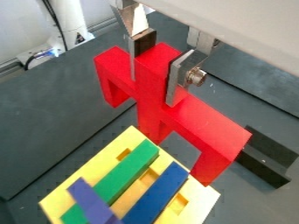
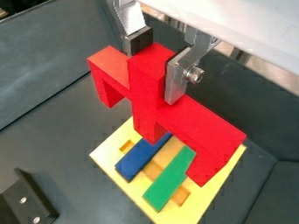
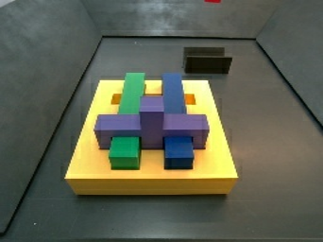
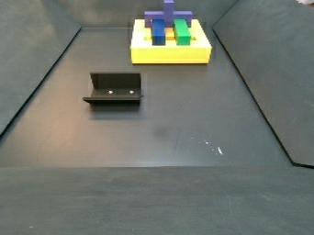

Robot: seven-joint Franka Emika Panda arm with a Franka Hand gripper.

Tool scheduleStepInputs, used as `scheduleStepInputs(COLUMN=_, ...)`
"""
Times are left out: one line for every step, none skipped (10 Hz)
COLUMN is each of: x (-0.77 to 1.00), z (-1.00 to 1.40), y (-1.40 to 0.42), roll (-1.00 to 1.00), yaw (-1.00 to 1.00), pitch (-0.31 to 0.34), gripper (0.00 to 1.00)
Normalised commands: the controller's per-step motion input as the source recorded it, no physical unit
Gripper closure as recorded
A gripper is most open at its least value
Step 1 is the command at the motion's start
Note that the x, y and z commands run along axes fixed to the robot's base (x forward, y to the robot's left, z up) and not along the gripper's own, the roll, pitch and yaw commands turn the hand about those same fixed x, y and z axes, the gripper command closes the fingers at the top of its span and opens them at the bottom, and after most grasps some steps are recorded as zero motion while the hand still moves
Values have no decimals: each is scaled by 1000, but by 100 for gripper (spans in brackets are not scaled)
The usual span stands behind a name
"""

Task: Pick up the red object. Move up. Move to above the board. Insert the red object.
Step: Insert the red object.

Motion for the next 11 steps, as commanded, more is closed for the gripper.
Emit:
scheduleStepInputs(x=66, z=-771, y=471, roll=0, yaw=0, pitch=-159, gripper=100)
scheduleStepInputs(x=51, z=-783, y=489, roll=0, yaw=0, pitch=-160, gripper=100)
scheduleStepInputs(x=57, z=-789, y=437, roll=0, yaw=0, pitch=-163, gripper=100)
scheduleStepInputs(x=0, z=-831, y=140, roll=-10, yaw=20, pitch=-197, gripper=100)
scheduleStepInputs(x=0, z=-791, y=-163, roll=0, yaw=137, pitch=-224, gripper=100)
scheduleStepInputs(x=0, z=-794, y=-251, roll=4, yaw=117, pitch=-220, gripper=100)
scheduleStepInputs(x=0, z=-780, y=-337, roll=26, yaw=74, pitch=-229, gripper=100)
scheduleStepInputs(x=0, z=-740, y=-309, roll=54, yaw=31, pitch=-233, gripper=100)
scheduleStepInputs(x=9, z=-540, y=-163, roll=83, yaw=0, pitch=-173, gripper=100)
scheduleStepInputs(x=114, z=-186, y=-31, roll=66, yaw=0, pitch=0, gripper=100)
scheduleStepInputs(x=0, z=-20, y=0, roll=4, yaw=0, pitch=0, gripper=100)
